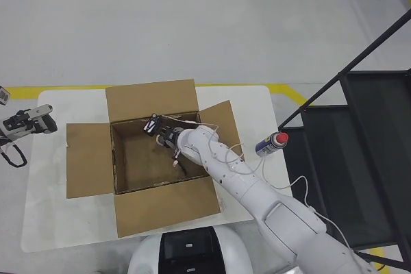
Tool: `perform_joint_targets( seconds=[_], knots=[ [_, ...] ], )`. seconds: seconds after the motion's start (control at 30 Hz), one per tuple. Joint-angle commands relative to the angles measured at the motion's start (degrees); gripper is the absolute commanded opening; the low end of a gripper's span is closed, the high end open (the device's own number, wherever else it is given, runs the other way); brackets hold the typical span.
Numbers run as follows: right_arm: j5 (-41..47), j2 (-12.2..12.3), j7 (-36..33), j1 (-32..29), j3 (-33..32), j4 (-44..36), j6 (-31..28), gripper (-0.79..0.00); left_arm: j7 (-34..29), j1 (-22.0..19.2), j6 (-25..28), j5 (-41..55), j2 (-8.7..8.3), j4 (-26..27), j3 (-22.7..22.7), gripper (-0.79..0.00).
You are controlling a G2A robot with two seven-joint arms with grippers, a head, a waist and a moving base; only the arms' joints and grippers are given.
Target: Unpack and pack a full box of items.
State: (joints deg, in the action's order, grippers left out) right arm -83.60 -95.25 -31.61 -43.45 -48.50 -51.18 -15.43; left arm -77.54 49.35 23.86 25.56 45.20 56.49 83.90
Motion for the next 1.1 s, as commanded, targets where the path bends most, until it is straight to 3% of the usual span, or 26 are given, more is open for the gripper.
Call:
perform_joint_targets(
  seconds=[0.0,0.27,0.53,0.8,1.07],
  knots=[
    [-1.0,1.0,-1.6,-2.0,-1.7,-5.5,-1.0,-0.785,0.0,0.0,0.0,0.0,0.00,0.0,0.0,0.000],
    [1.0,5.6,-12.2,-14.4,-11.6,-31.3,-13.2,-0.785,0.0,0.0,0.0,0.0,0.00,0.0,0.0,0.000],
    [8.3,8.9,-15.4,-25.6,-23.1,-50.3,-24.1,-0.785,0.0,0.0,0.0,0.0,0.00,0.0,0.0,0.000],
    [11.5,11.8,-12.9,-37.3,-36.2,-64.4,-31.5,-0.785,0.0,0.0,0.0,0.0,0.00,0.0,0.0,0.000],
    [11.6,13.7,-5.2,-49.4,-48.3,-71.5,-33.6,-0.785,0.0,0.0,0.0,0.0,0.00,0.0,0.0,0.000]
  ],
)
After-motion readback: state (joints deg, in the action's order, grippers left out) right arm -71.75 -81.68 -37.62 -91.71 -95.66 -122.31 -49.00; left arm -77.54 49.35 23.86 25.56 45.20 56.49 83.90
